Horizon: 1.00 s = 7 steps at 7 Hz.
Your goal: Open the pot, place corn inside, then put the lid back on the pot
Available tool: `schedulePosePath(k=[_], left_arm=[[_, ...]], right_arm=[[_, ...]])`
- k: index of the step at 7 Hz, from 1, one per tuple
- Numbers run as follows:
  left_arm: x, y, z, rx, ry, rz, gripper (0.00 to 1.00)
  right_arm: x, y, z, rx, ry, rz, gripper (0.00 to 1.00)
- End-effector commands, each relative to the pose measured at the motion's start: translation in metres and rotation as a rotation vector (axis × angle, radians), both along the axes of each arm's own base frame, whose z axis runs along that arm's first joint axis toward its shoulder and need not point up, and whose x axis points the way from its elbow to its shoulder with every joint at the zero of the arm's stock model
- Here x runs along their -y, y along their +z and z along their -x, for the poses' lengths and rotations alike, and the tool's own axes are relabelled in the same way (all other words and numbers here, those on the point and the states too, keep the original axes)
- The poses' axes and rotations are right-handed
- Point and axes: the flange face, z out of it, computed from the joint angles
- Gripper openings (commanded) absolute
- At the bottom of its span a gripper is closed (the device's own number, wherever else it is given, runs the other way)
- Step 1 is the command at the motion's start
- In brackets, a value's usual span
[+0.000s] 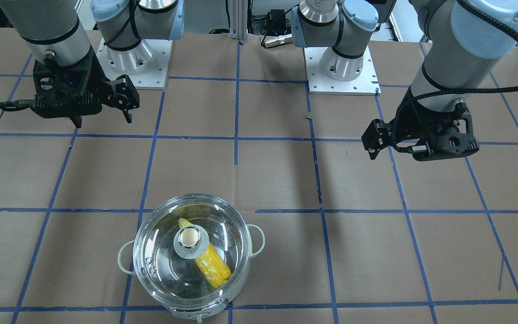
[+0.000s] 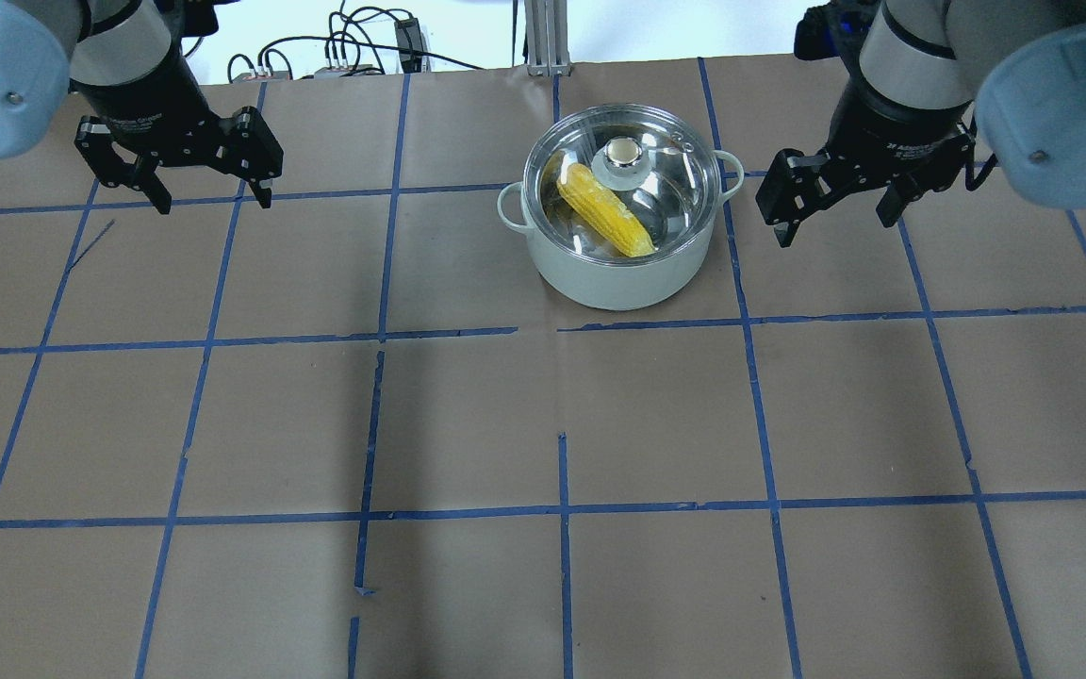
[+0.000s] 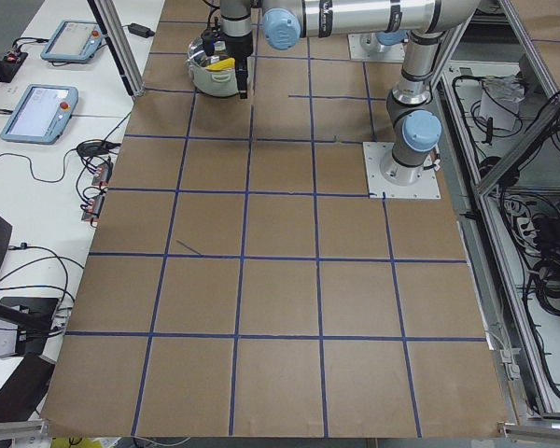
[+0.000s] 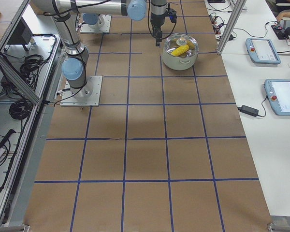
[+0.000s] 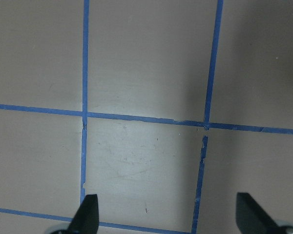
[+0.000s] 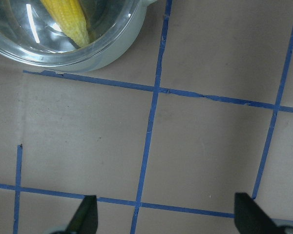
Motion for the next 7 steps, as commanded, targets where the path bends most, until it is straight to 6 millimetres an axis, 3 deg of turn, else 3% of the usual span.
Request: schedulePosePath(k=[1, 3, 7], left_arm=[[-0.002, -0.001, 0.001, -0.003, 0.004, -0.002, 1.00], [-0.003, -0.001, 0.000, 0.008, 0.007, -0.004, 1.00], [-0.004, 0.002, 0.001, 0.007, 0.007, 0.002, 1.00]], right_arm=[[0.005, 0.008, -0.001, 0.004, -0.001, 0.020, 0.98], [0.008, 0.016, -0.001, 0.005, -0.001, 0.037, 0.99], [0.015, 0.009, -0.002, 0.004, 0.003, 0.039, 0.99]])
